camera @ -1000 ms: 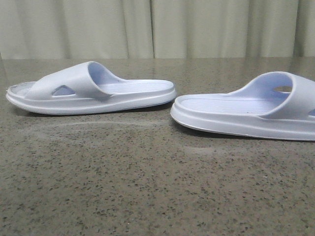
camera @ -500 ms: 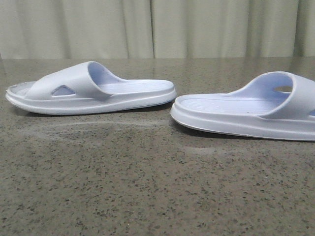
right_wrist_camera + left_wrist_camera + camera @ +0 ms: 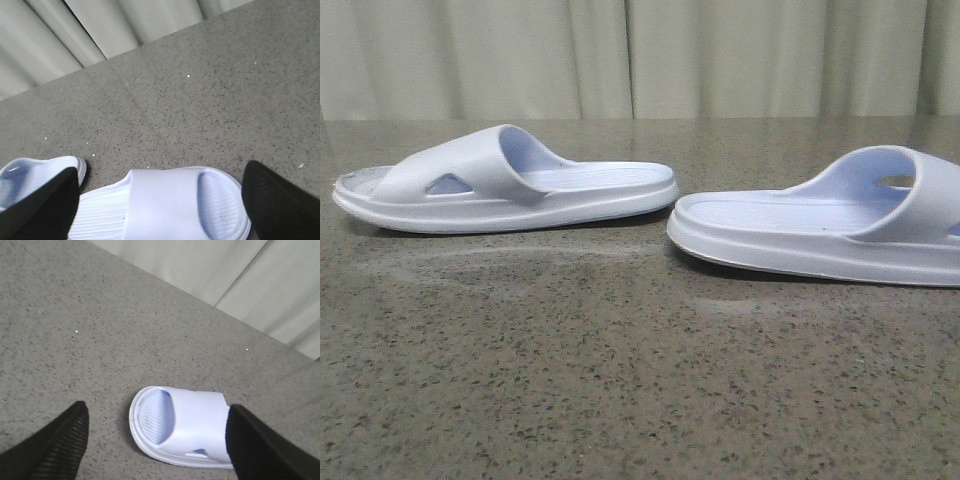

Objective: Insert blue slippers together front up

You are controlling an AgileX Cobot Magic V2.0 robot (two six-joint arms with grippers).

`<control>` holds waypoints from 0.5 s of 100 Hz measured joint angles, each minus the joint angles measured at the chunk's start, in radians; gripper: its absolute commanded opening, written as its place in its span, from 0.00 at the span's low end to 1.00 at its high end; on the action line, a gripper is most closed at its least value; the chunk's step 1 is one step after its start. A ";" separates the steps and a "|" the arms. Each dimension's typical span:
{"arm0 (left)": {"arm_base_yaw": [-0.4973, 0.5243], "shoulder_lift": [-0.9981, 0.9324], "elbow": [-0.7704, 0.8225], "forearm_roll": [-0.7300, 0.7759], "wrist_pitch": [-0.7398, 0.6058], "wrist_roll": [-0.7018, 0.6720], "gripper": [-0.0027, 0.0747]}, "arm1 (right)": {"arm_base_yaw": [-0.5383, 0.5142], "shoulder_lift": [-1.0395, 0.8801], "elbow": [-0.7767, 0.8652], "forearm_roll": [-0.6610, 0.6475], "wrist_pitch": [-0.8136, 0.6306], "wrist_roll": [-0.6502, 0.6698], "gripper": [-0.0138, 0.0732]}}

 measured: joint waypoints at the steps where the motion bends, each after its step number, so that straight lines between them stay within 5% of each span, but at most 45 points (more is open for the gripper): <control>1: 0.000 0.007 0.000 -0.007 -0.002 0.000 0.61 | 0.000 0.000 0.000 0.000 0.000 0.000 0.83; 50: 0.000 0.357 0.000 -0.270 -0.034 0.000 0.55 | 0.000 0.000 0.000 0.000 -0.007 0.000 0.83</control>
